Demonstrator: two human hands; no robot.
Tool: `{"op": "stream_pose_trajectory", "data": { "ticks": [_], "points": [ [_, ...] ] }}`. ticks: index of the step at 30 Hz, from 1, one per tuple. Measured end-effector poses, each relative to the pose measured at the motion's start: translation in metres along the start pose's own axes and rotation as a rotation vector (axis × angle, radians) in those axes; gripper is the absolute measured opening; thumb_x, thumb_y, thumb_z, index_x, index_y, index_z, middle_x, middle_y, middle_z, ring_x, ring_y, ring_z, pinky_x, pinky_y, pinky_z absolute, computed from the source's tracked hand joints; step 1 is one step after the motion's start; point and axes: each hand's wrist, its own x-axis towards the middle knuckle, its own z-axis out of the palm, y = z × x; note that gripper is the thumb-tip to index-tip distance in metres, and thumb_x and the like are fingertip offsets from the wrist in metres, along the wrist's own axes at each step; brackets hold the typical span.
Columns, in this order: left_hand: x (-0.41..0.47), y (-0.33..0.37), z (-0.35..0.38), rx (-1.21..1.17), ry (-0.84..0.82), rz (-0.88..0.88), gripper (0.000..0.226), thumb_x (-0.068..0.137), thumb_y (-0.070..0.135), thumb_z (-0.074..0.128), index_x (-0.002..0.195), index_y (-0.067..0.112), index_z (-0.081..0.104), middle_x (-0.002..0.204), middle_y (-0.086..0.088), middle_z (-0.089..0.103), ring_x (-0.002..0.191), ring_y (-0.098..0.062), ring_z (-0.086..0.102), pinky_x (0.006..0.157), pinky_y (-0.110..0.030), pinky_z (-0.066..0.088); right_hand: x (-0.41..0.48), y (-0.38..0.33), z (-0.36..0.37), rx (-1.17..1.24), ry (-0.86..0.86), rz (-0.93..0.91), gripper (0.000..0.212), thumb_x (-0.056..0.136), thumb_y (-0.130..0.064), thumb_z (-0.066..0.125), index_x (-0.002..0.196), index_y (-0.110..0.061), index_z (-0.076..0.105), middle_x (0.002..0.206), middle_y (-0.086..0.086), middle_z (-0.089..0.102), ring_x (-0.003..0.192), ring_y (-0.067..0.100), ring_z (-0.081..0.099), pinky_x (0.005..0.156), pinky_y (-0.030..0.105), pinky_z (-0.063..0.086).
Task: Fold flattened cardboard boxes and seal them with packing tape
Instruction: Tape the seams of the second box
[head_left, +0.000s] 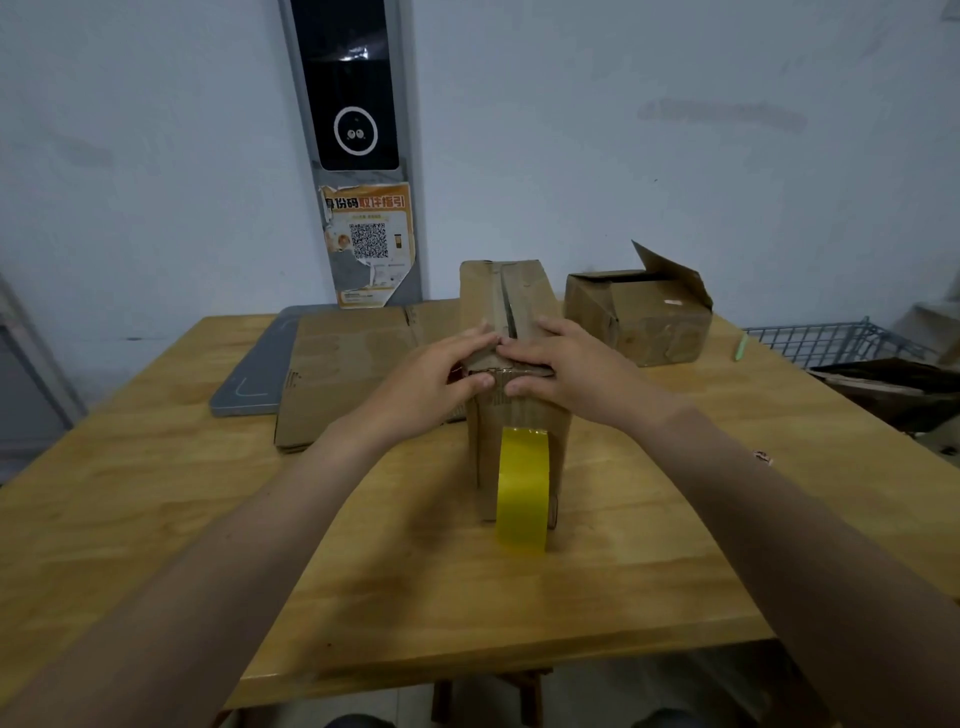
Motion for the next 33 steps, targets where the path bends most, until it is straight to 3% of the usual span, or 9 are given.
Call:
{"op": "stream_pose_trajectory", "data": {
  "ticks": [4,6,11,14,16,18,23,26,33],
  "points": [
    [-0.002,0.004,0.008,-0.025,0.045,-0.098,0.079,0.098,0.033,0.066,0.162,0.032,0.021,0.169,0.007,0.017,0.153,-0.006,0.017,0.126,-0.038,0.021,0.002,-0.001,0.001,-0.047,-0.04,0.01,0.066,0.098,-0.051,0.057,0.157,-0.031,0.035,0.163,-0.02,0.027,0.155,0.014,0.005,0.12,0.054,0.028],
    [-0.003,0.006,0.009,-0.112,0.052,-0.171,0.089,0.095,0.039,0.069,0.163,0.034,0.012,0.168,0.01,0.02,0.152,-0.006,0.023,0.123,-0.036,0.025,0.003,-0.002,0.001,-0.036,-0.036,0.023,0.066,0.097,-0.05,0.06,0.156,-0.031,0.037,0.163,-0.019,0.029,0.155,0.016,0.008,0.122,0.053,0.026],
    [-0.011,0.012,0.004,-0.289,0.118,-0.232,0.086,0.089,0.024,0.079,0.159,0.025,0.031,0.141,0.021,0.045,0.134,0.001,0.043,0.113,-0.033,0.042,0.004,-0.007,-0.002,0.013,0.068,0.011,0.053,0.085,-0.05,0.075,0.134,-0.034,0.064,0.14,-0.002,0.062,0.141,0.026,0.044,0.112,0.051,0.039],
    [-0.017,0.015,-0.001,-0.309,0.156,-0.222,0.078,0.086,0.02,0.08,0.154,0.025,0.042,0.15,0.009,0.05,0.138,-0.006,0.048,0.115,-0.041,0.044,-0.005,-0.011,0.002,-0.002,0.166,-0.029,0.049,0.081,-0.049,0.078,0.126,-0.031,0.071,0.132,-0.001,0.068,0.133,0.028,0.054,0.109,0.049,0.043],
    [-0.018,0.024,-0.006,-0.358,0.187,-0.203,0.071,0.087,0.013,0.079,0.151,0.022,0.048,0.148,0.0,0.056,0.13,0.001,0.053,0.112,-0.035,0.047,-0.012,-0.013,0.004,0.029,0.269,-0.057,0.045,0.08,-0.044,0.081,0.121,-0.026,0.074,0.125,-0.002,0.072,0.128,0.025,0.059,0.106,0.047,0.047],
    [-0.014,0.035,-0.014,-0.394,0.215,-0.17,0.063,0.086,0.007,0.078,0.144,0.02,0.056,0.139,-0.001,0.063,0.117,0.01,0.059,0.106,-0.029,0.05,-0.016,-0.014,0.003,0.084,0.37,-0.082,0.038,0.08,-0.043,0.082,0.113,-0.025,0.078,0.11,-0.003,0.077,0.106,0.019,0.07,0.093,0.043,0.055],
    [-0.028,0.041,-0.019,-0.396,0.212,-0.195,0.043,0.086,0.011,0.081,0.114,0.042,0.071,0.121,0.006,0.072,0.119,-0.003,0.063,0.099,-0.04,0.057,-0.029,-0.038,-0.012,-0.054,0.257,-0.059,0.03,0.082,-0.052,0.077,0.103,-0.03,0.08,0.099,-0.006,0.077,0.094,0.015,0.069,0.083,0.039,0.055],
    [-0.047,0.044,-0.011,-0.473,0.218,-0.208,0.038,0.088,0.009,0.078,0.116,0.033,0.072,0.122,0.007,0.072,0.117,-0.002,0.065,0.093,-0.034,0.06,-0.043,-0.055,-0.013,-0.202,0.221,-0.037,0.028,0.085,-0.054,0.072,0.094,-0.028,0.078,0.092,-0.004,0.075,0.091,0.018,0.066,0.077,0.038,0.054],
    [-0.054,0.063,0.004,-0.551,0.181,-0.197,0.026,0.091,0.007,0.073,0.114,0.019,0.074,0.112,0.002,0.074,0.1,0.002,0.069,0.077,-0.018,0.056,-0.08,-0.07,-0.021,-0.231,0.261,0.111,0.029,0.086,-0.054,0.072,0.106,-0.033,0.077,0.097,-0.002,0.074,0.096,0.023,0.064,0.078,0.037,0.054]
  ]
}}
